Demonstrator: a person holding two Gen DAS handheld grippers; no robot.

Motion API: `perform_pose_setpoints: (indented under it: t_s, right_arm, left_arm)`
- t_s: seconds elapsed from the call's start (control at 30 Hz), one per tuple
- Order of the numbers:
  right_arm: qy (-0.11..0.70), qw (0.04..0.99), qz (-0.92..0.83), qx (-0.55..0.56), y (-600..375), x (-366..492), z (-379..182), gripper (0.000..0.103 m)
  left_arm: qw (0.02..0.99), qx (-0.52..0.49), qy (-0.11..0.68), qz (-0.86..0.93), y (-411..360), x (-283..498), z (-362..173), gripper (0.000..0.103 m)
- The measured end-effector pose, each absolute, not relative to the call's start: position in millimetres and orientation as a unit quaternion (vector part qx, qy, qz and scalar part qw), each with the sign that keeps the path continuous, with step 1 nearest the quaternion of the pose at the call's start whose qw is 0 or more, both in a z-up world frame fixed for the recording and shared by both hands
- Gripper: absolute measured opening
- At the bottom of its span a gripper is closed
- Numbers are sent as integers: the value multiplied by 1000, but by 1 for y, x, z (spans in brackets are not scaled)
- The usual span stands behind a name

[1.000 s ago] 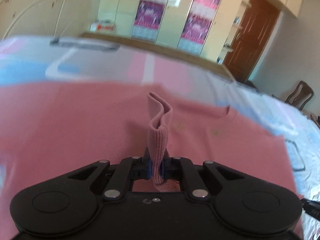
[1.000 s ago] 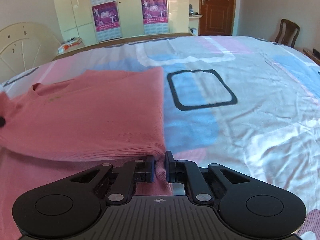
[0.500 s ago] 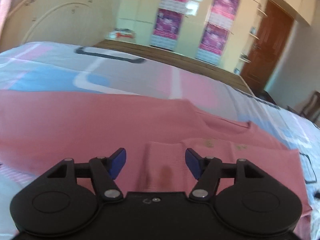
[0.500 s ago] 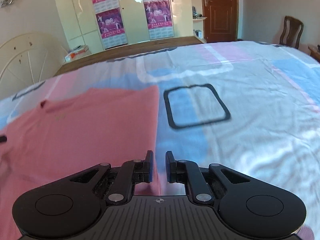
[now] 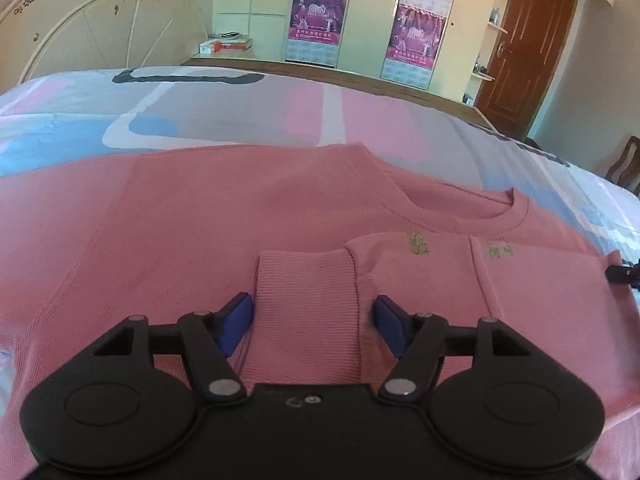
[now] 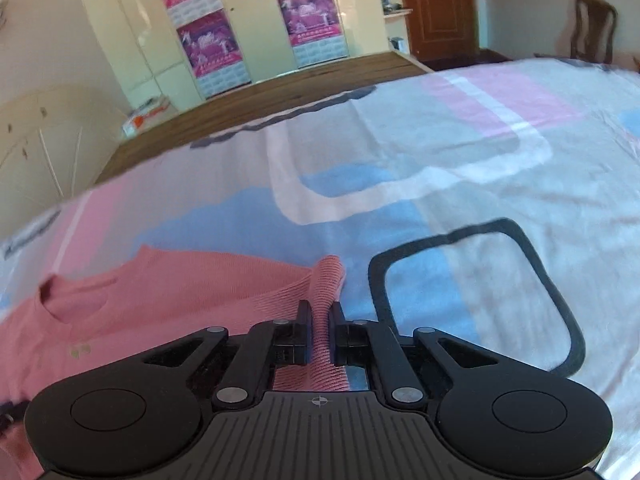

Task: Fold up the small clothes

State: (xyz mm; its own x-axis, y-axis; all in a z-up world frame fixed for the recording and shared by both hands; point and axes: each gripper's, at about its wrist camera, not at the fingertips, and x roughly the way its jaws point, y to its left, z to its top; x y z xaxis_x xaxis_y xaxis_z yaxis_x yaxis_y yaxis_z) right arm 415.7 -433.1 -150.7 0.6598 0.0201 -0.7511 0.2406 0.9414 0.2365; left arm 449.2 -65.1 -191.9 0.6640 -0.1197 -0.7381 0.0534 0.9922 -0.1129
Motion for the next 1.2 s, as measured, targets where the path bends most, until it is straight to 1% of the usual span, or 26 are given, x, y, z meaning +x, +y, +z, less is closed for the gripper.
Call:
perform_pose_setpoints:
  t_s: [0.07,0.13,0.2,0.23,0.27,0.33,0.53,0.67,0.77,0.9,1.03,1.2]
  right_arm:
    - [405,901,-79,132,-434,415,-155,7]
    - [400,901,-83,145,-437,412,-156,7]
    - [397,905,-88,124,-431,410,-153,10]
    - [396,906,-89,119,-428,408,-151,17]
    - [391,909,-91,112,-425,404,-147,27]
    - [377,917,-90,99,-418,393,-138,39]
    - [371,925,-4,82,-372,360,-123,39]
    - [395,917,17,50,-344,345,-139,39]
    - [412,911,1,20,-339,337,-153,39]
    - [407,913,-4,35,-338,328,-142,39]
    - [394,918,22,42,-312,323,-128,39]
    - [393,918,30,40,-279,329,-127,39]
  left_arm:
    - [911,-37,409,-46,-68,450,-191,68]
    - [911,-32,408,-45,-70,451,-192,70]
    - [911,-26,410,-44,-71,453,-191,71]
    - [910,-24,411,-42,-71,453,-190,72]
    - [909,-23,414,-38,-71,455,-190,75]
    - [907,-23,420,-29,-72,456,-188,78]
    - [903,-12,429,-21,-76,452,-184,82]
    - [903,2,429,-23,-78,448,-187,84]
    - [900,4,435,-23,-76,445,-184,84]
    - [901,6,434,-29,-68,435,-174,84]
    - [902,0,432,-30,-52,424,-165,84]
    - [903,10,429,-31,-38,420,-162,84]
